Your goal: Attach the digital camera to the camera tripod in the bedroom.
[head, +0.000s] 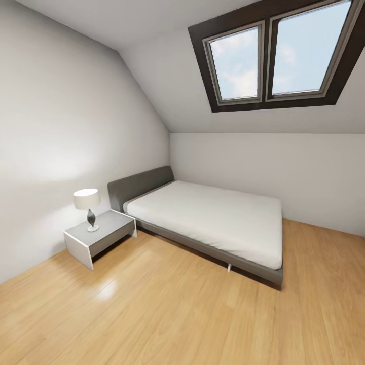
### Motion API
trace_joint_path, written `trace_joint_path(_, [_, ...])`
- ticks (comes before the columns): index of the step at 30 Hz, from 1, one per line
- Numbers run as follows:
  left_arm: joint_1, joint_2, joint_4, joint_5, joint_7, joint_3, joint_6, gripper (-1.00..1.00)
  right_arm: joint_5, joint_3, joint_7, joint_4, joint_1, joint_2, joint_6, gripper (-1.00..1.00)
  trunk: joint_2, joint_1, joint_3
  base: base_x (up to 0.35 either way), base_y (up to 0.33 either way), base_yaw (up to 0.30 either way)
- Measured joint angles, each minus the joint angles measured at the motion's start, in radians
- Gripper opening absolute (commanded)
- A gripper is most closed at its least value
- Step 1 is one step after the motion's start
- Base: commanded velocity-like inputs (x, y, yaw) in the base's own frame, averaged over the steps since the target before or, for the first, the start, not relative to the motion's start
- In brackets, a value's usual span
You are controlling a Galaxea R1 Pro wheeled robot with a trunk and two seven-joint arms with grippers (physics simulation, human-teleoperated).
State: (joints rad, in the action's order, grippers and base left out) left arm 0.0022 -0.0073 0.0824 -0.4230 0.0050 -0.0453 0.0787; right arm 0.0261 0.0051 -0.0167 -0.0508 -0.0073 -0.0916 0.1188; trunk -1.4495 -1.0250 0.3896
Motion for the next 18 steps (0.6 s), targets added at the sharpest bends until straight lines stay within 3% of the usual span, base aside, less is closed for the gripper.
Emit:
trace_joint_path(3, [0.000, 0.012, 0.126, 0.005, -0.001, 0.003, -0.032, 1.00, 0.022, 0.000, -0.002, -0.095, -0.002, -0.023, -0.014, 1.00, 0.000, 0.000, 0.000, 0.000, 0.000, 0.000])
trace_joint_path(6, [-0.001, 0.029, 0.282, 0.017, -0.001, 0.002, -0.125, 1.00, 0.047, -0.001, -0.001, -0.249, -0.004, -0.034, -0.060, 1.00, 0.000, 0.000, 0.000, 0.000, 0.000, 0.000])
trace_joint_path(7, [-0.003, 0.047, 0.389, 0.021, 0.000, 0.003, -0.359, 1.00, 0.056, -0.010, 0.003, -0.341, -0.004, -0.053, -0.203, 1.00, 0.000, 0.000, 0.000, 0.000, 0.000, 0.000])
trace_joint_path(8, [-0.007, 0.052, 0.566, 0.021, 0.001, 0.003, -0.485, 1.00, 0.053, -0.017, 0.005, -0.503, -0.004, -0.066, -0.291, 1.00, 0.000, 0.000, 0.000, 0.000, 0.000, 0.000])
trace_joint_path(9, [-0.013, 0.053, 0.710, 0.018, 0.001, 0.003, -0.544, 1.00, 0.049, -0.024, 0.007, -0.669, -0.006, -0.072, -0.336, 1.00, 0.000, 0.000, -0.001, 0.000, 0.000, 0.000])
trace_joint_path(10, [-0.035, 0.055, 0.787, 0.016, 0.001, 0.002, -0.650, 1.00, 0.035, -0.042, 0.010, -0.755, -0.009, -0.083, -0.418, 1.00, 0.000, 0.000, -0.001, 0.000, 0.000, 0.000])
trace_joint_path(12, [-0.070, 0.053, 0.874, 0.015, 0.002, 0.001, -0.744, 1.00, 0.012, -0.064, 0.012, -0.846, -0.020, -0.090, -0.492, 1.00, 0.000, 0.000, 0.000, 0.000, 0.000, 0.000])
trace_joint_path(13, [-0.117, 0.050, 0.958, 0.016, 0.003, 0.002, -0.833, 1.00, -0.027, -0.098, 0.013, -0.935, -0.050, -0.097, -0.572, 1.00, 0.000, 0.000, 0.000, 0.000, 0.000, 0.000])
trace_joint_path(14, [-0.196, 0.048, 0.989, 0.013, 0.003, 0.002, -0.854, 1.00, -0.042, -0.108, 0.014, -0.964, -0.067, -0.099, -0.595, 1.00, 0.000, 0.000, 0.000, 0.000, 0.000, 0.000])
trace_joint_path(15, [-0.198, 0.046, 1.005, 0.014, 0.004, 0.002, -0.870, 1.00, -0.055, -0.117, 0.015, -0.981, -0.085, -0.101, -0.613, 1.00, 0.000, 0.000, 0.000, 0.000, 0.000, 0.000])
trace_joint_path(17, [-0.292, 0.016, 1.041, 0.009, 0.005, 0.003, -0.905, 1.00, -0.097, -0.143, 0.015, -1.020, -0.171, -0.104, -0.666, 1.00, 0.000, 0.000, -0.001, 0.000, 0.000, 0.000])
trace_joint_path(18, [-0.311, 0.003, 1.047, 0.013, 0.005, 0.004, -0.910, 1.00, -0.104, -0.148, 0.015, -1.025, -0.196, -0.104, -0.678, 1.00, 0.000, 0.000, 0.000, 0.000, 0.000, 0.000])
